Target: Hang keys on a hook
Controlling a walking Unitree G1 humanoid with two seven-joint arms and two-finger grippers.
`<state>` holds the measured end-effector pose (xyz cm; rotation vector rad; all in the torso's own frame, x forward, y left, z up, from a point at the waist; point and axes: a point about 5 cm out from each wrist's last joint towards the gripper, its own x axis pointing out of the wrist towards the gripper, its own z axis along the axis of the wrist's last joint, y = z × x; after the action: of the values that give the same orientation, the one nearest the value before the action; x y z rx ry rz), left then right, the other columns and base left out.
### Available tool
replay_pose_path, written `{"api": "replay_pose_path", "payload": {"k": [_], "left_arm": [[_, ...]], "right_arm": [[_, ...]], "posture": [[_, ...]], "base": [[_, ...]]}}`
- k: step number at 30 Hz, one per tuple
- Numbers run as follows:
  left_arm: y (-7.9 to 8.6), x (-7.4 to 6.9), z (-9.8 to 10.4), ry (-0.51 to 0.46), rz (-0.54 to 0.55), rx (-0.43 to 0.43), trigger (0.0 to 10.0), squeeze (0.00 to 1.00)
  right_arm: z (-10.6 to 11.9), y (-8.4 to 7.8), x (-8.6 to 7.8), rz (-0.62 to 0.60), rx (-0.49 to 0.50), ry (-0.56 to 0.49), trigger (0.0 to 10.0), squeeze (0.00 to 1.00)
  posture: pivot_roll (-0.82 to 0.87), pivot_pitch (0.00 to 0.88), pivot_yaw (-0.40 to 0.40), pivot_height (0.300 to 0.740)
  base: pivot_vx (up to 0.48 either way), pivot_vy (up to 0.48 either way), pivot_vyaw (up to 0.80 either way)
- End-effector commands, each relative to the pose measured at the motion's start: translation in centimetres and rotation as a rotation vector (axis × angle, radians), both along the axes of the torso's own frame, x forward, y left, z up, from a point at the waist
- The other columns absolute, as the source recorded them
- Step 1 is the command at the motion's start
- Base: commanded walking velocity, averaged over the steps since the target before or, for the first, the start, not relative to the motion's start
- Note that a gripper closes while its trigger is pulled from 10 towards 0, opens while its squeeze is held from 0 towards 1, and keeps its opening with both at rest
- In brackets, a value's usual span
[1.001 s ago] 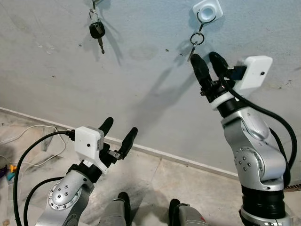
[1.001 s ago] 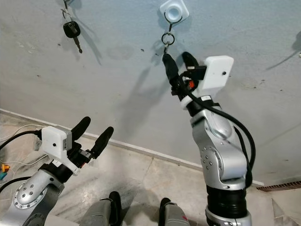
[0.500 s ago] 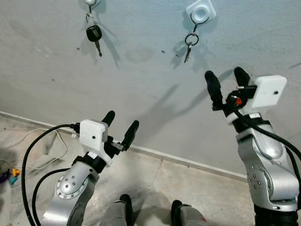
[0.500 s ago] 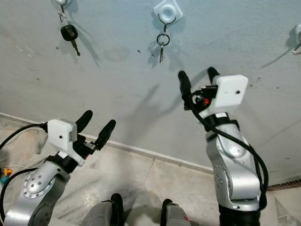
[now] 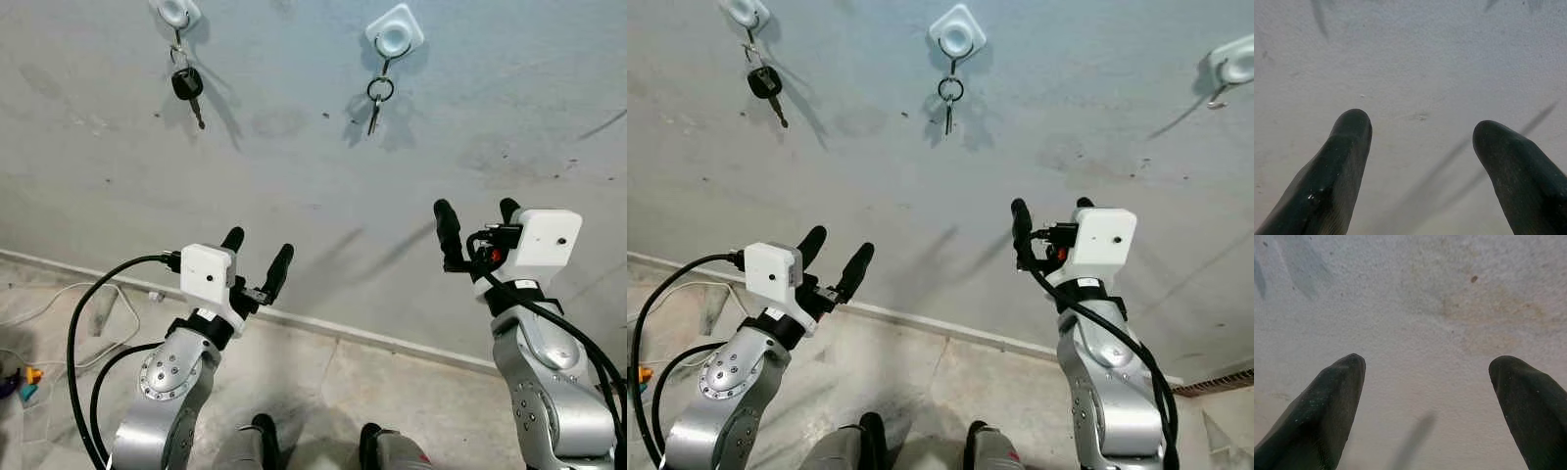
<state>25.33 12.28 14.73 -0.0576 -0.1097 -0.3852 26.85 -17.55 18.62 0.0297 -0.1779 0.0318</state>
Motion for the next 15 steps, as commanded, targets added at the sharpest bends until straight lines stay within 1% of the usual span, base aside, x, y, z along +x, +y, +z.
{"api": "replay_pose_path", "payload": {"k": [1, 15], "left_arm": [[0.19, -0.07, -0.35, 0.010, 0.014, 0.011, 10.0, 0.00], [0.19, -0.07, -0.35, 0.010, 0.014, 0.011, 10.0, 0.00]], "right_arm": [[-0.12, 0.09, -0.11, 0.001, -0.005, 0.005, 10.0, 0.00], [-0.12, 0.09, -0.11, 0.001, -0.005, 0.005, 10.0, 0.00]], "posture": [[-0.06, 0.174, 0.042, 0.740], [-0.06, 0.174, 0.042, 0.740]], "base": [[0.000, 0.000, 0.00], [0.000, 0.000, 0.00]]}}
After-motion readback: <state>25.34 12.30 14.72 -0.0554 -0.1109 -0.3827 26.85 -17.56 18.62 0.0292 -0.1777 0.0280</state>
